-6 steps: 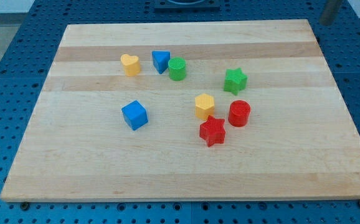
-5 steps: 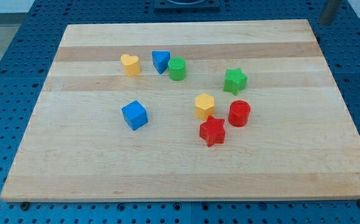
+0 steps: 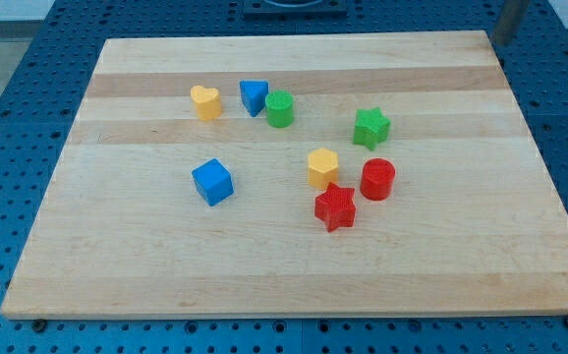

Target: Move the green star up a bit

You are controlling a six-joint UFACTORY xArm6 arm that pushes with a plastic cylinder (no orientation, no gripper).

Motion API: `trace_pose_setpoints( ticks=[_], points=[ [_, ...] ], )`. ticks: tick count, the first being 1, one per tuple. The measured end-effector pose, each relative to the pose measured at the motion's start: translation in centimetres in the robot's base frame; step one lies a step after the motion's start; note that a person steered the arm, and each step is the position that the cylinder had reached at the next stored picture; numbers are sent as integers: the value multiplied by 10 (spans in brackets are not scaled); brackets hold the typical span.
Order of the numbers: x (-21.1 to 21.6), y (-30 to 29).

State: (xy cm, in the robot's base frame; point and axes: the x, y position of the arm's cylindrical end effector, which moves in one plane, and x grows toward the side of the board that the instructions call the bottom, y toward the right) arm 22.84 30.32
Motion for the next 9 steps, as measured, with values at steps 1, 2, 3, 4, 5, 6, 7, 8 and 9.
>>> trace_pose_setpoints(
  ticks=[1,2,3,4,5,6,7,8,9],
  points=[
    [37,-23],
    [71,-41],
    [100,-54],
    [105,-57],
    [105,-57],
    [112,-57],
    [122,-57],
    [131,-57],
    [139,-57]
  ],
)
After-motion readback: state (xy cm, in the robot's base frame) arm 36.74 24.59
